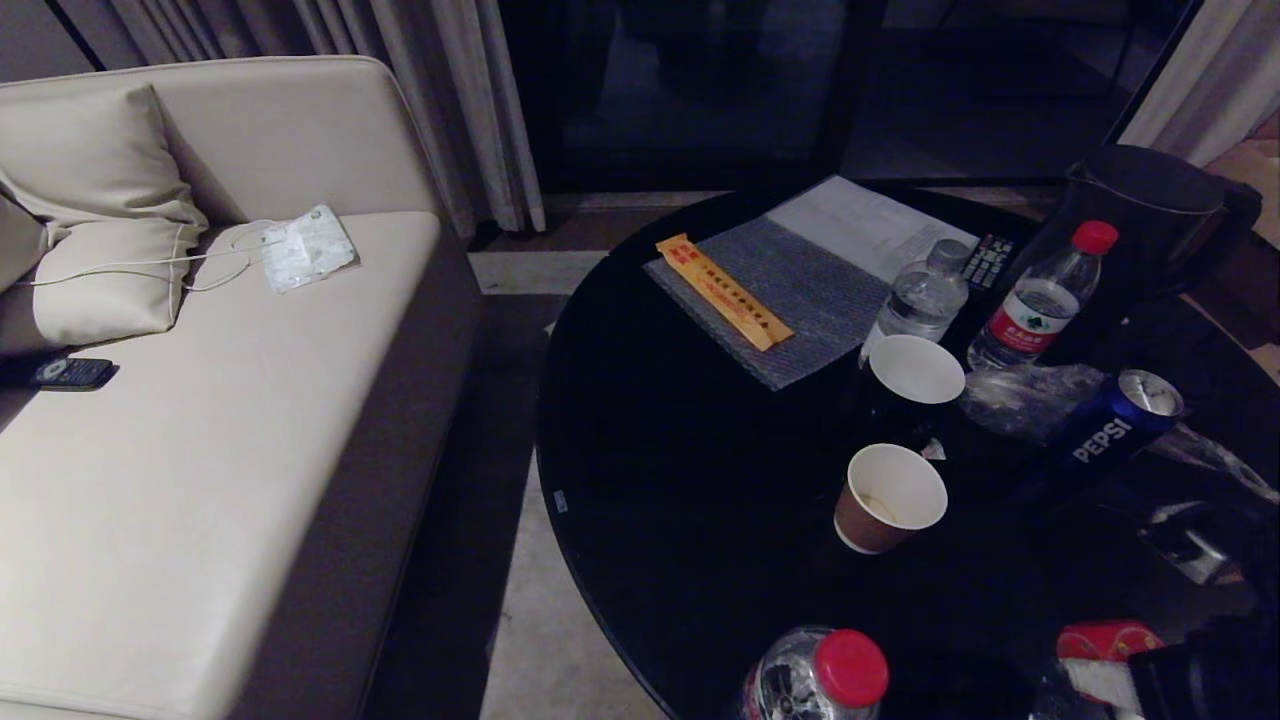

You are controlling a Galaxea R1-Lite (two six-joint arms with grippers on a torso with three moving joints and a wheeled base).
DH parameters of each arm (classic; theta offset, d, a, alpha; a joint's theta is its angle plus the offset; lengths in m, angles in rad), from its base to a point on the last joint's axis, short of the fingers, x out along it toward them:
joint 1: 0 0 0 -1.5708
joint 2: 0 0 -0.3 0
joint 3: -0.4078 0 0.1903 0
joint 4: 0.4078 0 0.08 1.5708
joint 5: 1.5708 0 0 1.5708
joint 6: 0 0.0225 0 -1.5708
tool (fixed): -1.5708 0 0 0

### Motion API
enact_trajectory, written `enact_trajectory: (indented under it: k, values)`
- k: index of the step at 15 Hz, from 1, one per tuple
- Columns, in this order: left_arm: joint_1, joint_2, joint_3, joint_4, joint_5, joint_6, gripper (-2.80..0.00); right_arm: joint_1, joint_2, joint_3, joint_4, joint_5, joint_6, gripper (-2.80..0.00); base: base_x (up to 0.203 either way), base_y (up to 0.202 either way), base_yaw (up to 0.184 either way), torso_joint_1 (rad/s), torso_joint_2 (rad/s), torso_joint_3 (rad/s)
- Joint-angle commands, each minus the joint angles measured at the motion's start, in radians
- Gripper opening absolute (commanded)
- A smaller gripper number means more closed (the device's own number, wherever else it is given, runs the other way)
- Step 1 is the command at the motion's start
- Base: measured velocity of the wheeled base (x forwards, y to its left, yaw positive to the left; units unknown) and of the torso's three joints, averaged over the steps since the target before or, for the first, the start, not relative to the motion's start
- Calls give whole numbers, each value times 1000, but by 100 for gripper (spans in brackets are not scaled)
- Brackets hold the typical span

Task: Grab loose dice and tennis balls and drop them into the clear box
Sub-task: Put the toys in the box

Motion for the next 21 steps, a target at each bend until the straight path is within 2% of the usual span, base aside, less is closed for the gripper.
enact_trajectory:
  k: [1,7,14,16,21]
  values:
    - [0,1,0,0,0,-1,-280,-25,-253,86,4,-20,13,-280,0,0,0,0,0,0]
    - [0,1,0,-1,0,-1,-280,-125,-645,252,64,-34,12,-280,0,0,0,0,0,0]
    - [0,1,0,-1,0,-1,-280,-232,-1123,305,146,64,-52,-280,0,0,0,0,0,0]
    - [0,1,0,-1,0,-1,-280,-234,-1176,309,150,77,-68,-280,0,0,0,0,0,0]
    - [0,1,0,-1,0,-1,-280,-234,-1168,310,150,83,-72,-280,0,0,0,0,0,0]
